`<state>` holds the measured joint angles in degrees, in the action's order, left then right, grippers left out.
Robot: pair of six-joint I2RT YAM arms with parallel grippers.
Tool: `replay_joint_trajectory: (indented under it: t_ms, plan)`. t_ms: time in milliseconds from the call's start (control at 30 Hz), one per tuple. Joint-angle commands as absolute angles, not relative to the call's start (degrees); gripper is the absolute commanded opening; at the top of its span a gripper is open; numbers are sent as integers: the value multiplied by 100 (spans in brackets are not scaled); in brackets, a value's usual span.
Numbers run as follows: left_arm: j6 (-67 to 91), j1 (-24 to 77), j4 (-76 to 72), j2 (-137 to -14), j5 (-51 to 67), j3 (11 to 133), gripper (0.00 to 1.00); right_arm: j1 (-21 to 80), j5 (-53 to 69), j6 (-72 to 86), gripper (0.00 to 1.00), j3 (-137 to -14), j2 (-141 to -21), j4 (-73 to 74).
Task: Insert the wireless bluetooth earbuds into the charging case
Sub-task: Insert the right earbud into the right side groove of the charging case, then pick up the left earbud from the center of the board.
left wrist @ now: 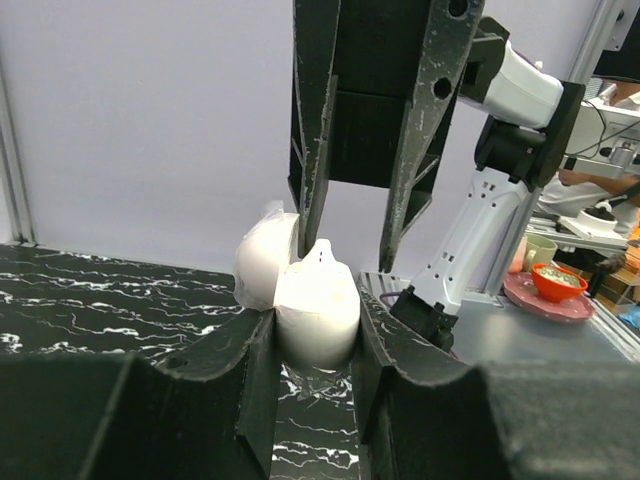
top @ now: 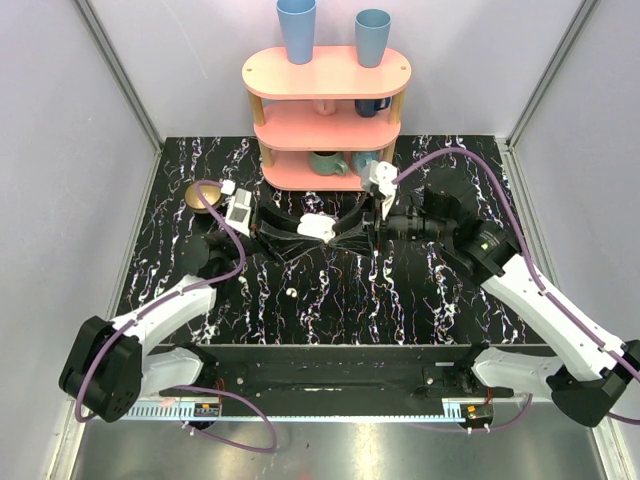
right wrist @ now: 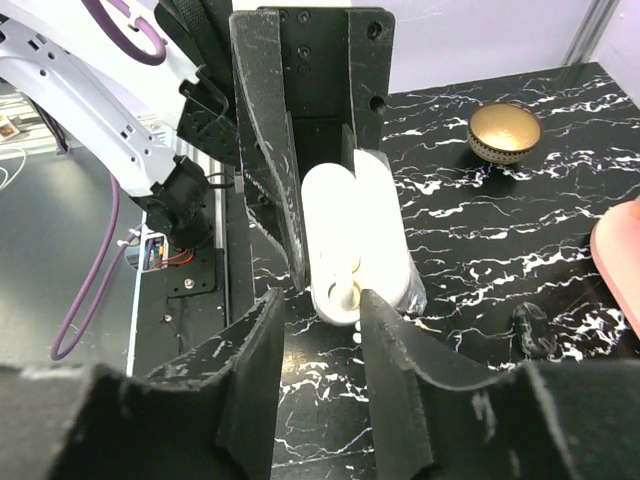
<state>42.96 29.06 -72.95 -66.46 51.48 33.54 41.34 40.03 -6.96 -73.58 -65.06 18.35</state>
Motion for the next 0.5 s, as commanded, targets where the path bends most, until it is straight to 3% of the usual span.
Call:
replay_joint_trajectory:
  t_ms: [0,133,467]
  plan:
    - [4008,2909,-8913,-6407,4825,3322,0,4192,3639,-660,46,-7216,-6100,1382]
    - [3815,2909,-8605,-6328,4738,3252,0,4201,3560,-571,53,-7067,-5933,1011]
    - [3094,2909,-7709,-5801,4237,2962,0,4192,3279,-387,58,-6715,-5520,501]
